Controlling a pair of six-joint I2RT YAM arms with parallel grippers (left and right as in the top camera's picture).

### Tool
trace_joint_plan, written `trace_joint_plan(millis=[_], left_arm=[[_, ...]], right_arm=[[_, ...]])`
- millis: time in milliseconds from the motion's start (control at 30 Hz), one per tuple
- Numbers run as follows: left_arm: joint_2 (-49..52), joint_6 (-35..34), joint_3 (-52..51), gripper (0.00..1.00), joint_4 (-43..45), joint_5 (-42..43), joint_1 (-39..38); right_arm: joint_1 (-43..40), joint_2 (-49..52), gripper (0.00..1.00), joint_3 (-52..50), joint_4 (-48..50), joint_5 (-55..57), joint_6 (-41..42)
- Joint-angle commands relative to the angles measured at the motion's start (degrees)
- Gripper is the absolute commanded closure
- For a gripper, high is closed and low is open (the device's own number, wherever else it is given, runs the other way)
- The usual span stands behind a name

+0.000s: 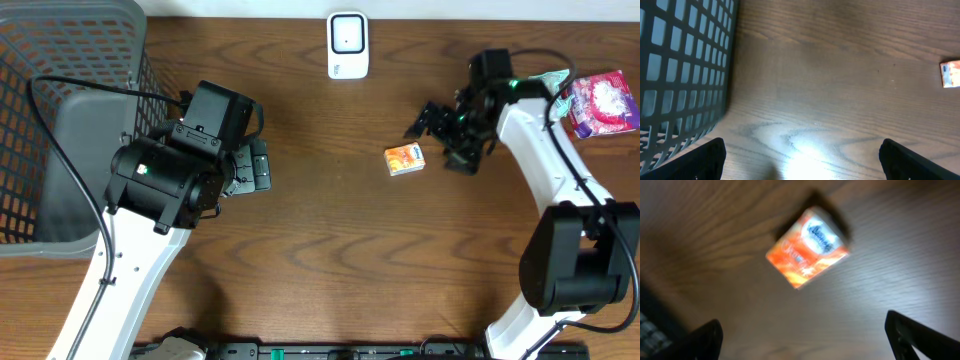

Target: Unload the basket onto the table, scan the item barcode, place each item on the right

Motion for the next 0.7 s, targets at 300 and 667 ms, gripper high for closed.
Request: trace_joint_plan(millis=[300,667], left_arm=[[-0.2,-0.1,0.3,0.02,-0.1,-0.1,0.2],[-0.2,-0.1,0.3,0.02,-0.1,-0.1,0.2]], right_arm=[[0.2,-0.5,0.26,-16.4,20.0,-3.9,23.4],[0.8,-0.5,0.40,-24.6,34.2,0.0,28.5]])
